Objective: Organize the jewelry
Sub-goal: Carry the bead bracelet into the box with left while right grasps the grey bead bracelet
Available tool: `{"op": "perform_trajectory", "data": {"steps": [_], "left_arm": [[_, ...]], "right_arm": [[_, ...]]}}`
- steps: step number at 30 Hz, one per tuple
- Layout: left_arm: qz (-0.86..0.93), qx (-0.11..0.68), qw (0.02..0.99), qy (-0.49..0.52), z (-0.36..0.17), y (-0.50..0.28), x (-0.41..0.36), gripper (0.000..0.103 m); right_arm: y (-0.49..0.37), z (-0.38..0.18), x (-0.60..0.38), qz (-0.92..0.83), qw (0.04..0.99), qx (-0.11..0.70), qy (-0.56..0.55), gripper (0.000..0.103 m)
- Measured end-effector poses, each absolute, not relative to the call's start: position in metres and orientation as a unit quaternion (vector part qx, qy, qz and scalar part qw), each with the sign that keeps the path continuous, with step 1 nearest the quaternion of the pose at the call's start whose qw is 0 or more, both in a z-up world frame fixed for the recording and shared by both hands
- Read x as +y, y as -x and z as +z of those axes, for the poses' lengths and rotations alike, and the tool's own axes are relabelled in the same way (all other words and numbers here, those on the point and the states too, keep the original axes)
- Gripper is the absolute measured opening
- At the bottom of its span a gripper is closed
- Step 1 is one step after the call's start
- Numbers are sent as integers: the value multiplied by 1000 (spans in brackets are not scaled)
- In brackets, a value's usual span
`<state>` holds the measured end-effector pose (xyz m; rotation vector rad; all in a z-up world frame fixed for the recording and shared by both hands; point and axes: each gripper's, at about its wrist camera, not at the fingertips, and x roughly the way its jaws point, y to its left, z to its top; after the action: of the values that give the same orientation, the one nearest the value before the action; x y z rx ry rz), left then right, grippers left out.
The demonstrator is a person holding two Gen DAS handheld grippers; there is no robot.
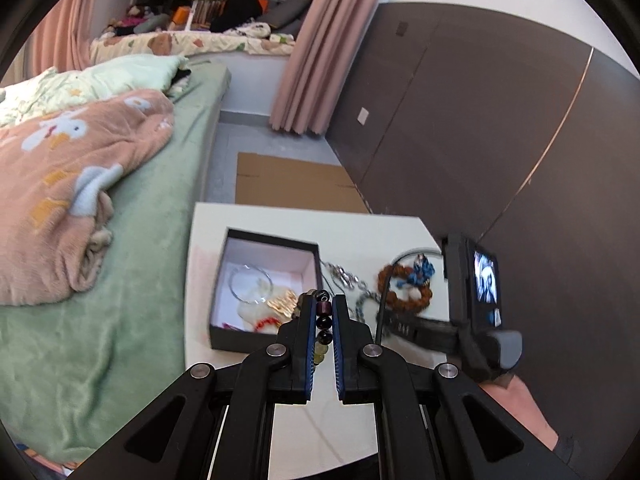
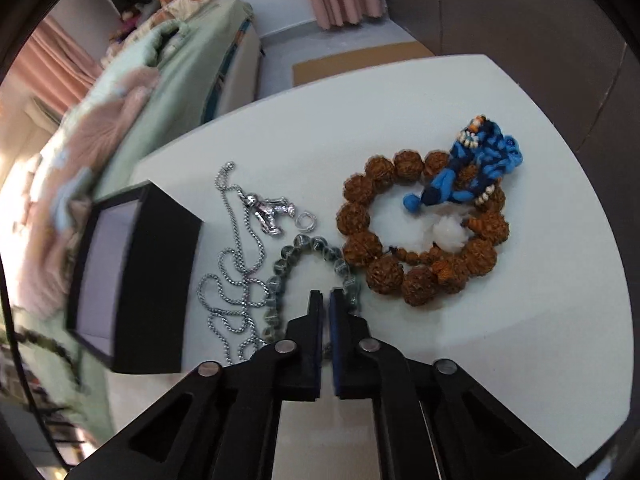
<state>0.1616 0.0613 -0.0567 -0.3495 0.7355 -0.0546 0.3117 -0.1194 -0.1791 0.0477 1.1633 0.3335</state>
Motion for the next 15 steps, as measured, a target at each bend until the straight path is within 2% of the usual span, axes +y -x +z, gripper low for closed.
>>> {"op": "perform_trajectory", "data": {"steps": [4, 11, 15], "left_arm": [[-26, 346, 921, 176, -48, -161, 74, 8], [-32, 333, 926, 174, -36, -166, 82, 8], [-36, 326, 929, 172, -31, -172, 81, 8]], "right_arm": [[-309, -180, -123, 173, 815, 552, -46, 2], [-304, -159, -162, 203, 813, 519, -168, 2], [-308, -167, -175, 188, 794, 544, -197, 2]]}}
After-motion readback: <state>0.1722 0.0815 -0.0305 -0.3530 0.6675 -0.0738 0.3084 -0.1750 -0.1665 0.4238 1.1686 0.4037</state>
